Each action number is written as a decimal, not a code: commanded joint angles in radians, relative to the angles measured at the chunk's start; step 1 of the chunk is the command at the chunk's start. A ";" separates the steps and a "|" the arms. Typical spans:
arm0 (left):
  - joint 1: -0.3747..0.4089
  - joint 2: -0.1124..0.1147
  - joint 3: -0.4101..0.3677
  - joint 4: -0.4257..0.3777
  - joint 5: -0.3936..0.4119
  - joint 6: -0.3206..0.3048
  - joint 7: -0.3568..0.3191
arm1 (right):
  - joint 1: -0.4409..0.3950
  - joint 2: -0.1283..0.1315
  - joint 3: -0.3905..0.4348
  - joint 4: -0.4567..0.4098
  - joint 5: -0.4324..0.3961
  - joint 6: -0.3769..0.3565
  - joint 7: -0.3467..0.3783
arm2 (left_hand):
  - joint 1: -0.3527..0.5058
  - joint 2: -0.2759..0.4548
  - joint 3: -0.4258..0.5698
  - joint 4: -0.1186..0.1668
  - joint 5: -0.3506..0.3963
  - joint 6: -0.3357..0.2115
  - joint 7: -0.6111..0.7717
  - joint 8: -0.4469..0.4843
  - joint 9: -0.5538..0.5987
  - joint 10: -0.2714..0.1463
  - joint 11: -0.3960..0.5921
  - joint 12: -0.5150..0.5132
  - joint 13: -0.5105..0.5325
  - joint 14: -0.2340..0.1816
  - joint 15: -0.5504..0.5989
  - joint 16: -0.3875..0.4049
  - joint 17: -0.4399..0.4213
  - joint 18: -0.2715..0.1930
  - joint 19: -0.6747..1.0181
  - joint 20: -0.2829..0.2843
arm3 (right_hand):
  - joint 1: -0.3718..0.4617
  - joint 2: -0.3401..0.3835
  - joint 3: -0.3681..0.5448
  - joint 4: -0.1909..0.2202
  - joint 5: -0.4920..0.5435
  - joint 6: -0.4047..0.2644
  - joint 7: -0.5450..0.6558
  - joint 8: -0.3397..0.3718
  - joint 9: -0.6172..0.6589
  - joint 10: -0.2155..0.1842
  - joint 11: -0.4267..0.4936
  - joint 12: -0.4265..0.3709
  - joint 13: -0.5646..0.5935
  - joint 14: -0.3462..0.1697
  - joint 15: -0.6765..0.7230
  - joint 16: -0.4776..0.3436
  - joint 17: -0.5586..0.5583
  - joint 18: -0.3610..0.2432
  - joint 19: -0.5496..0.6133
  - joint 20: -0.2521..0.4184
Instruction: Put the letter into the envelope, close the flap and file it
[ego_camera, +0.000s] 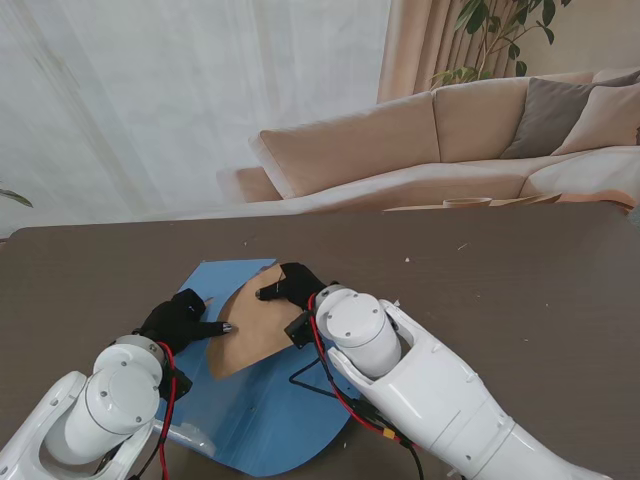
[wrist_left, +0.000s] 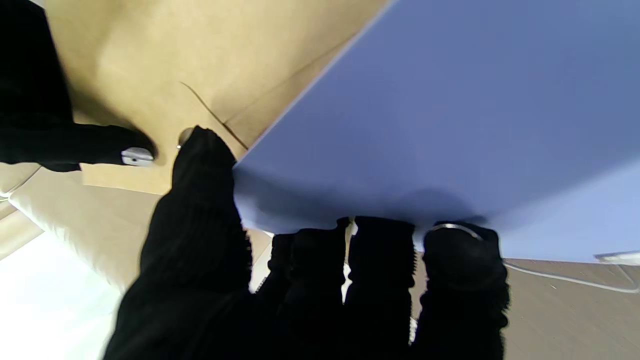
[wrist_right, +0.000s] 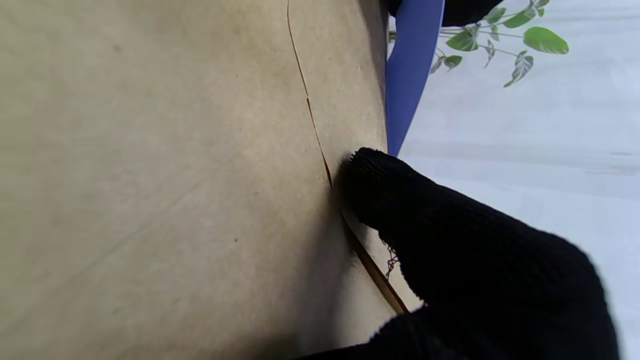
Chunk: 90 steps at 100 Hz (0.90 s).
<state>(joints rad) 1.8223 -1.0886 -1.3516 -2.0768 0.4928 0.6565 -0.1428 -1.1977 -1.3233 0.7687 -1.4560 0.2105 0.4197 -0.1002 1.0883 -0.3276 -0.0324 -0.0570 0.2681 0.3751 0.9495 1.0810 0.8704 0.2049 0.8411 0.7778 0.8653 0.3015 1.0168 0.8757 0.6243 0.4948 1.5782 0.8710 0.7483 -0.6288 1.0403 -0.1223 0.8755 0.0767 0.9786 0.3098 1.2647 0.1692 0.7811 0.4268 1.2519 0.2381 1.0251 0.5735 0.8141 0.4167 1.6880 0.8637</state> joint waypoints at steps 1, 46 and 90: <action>0.000 -0.008 0.006 -0.024 -0.001 0.003 -0.018 | -0.002 -0.011 -0.012 0.003 -0.005 -0.006 0.019 | 0.192 0.179 0.108 0.021 -0.056 -0.106 0.095 0.040 0.109 -0.072 0.077 -0.012 0.037 0.055 0.026 -0.014 -0.001 0.043 -0.006 0.009 | 0.033 0.015 -0.003 -0.024 0.009 0.010 0.011 -0.025 0.017 0.001 -0.020 -0.027 0.011 -0.001 -0.024 -0.014 -0.002 0.029 0.023 -0.013; 0.000 -0.012 0.012 -0.025 0.016 0.011 -0.001 | -0.072 0.074 0.033 -0.102 -0.141 -0.005 0.127 | 0.200 0.181 0.099 0.023 -0.058 -0.107 0.098 0.040 0.108 -0.072 0.078 -0.013 0.037 0.055 0.026 -0.017 -0.002 0.043 -0.009 0.013 | -0.259 0.031 -0.072 0.052 -0.007 0.055 -0.364 0.104 -0.152 0.032 -0.059 -0.082 -0.142 0.018 -0.115 -0.008 -0.148 -0.007 -0.039 0.005; -0.004 -0.010 0.024 -0.028 0.022 0.012 -0.005 | -0.046 0.076 0.020 -0.101 -0.133 0.046 0.162 | 0.203 0.182 0.097 0.025 -0.058 -0.107 0.098 0.040 0.107 -0.071 0.079 -0.013 0.035 0.057 0.027 -0.018 -0.004 0.044 -0.013 0.015 | -0.003 -0.046 0.044 -0.009 0.054 0.036 0.056 0.016 0.094 -0.011 0.056 0.007 0.055 -0.049 0.143 0.052 0.207 -0.014 0.107 -0.079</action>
<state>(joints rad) 1.8150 -1.0922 -1.3311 -2.0853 0.5132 0.6709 -0.1325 -1.2504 -1.2261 0.7936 -1.5657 0.0648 0.4508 0.0628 1.0907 -0.3214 -0.0379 -0.0571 0.2674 0.3756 0.9501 1.0795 0.8704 0.2052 0.8411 0.7775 0.8654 0.3028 1.0152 0.8660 0.6234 0.5046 1.5746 0.8716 0.7224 -0.6506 1.0515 -0.1008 0.9011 0.1003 1.0070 0.3111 1.2819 0.1650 0.8202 0.4241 1.2639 0.2378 1.1265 0.5999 0.9723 0.4119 1.7108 0.8031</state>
